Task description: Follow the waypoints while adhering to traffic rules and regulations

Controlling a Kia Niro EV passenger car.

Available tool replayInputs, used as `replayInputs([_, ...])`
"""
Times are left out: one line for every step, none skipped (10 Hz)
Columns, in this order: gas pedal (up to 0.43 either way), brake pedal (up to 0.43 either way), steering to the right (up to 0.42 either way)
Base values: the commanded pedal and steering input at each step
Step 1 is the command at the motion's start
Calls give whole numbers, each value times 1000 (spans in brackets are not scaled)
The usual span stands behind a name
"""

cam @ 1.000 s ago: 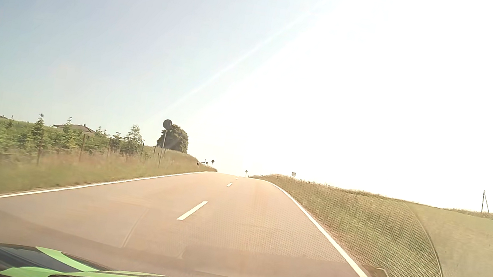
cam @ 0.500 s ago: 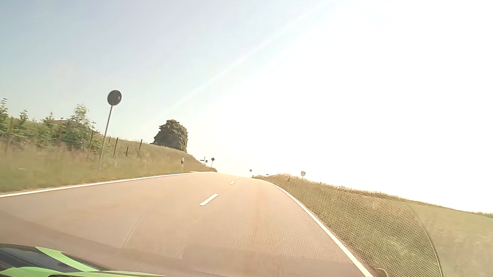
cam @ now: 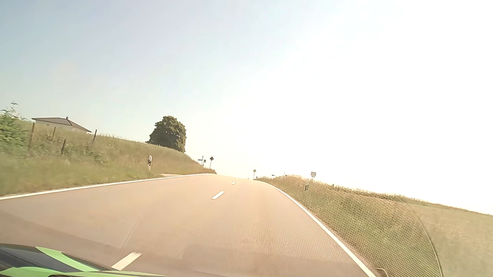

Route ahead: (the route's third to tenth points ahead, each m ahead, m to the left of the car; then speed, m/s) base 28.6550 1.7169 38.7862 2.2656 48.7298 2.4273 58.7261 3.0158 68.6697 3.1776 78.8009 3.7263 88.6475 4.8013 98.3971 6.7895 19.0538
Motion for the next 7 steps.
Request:
replayInputs([118,0,-8])
replayInputs([118,0,-8])
replayInputs([130,0,-8])
replayInputs([130,0,-8])
replayInputs([130,0,-8])
replayInputs([130,0,-8])
replayInputs([138,0,-8])
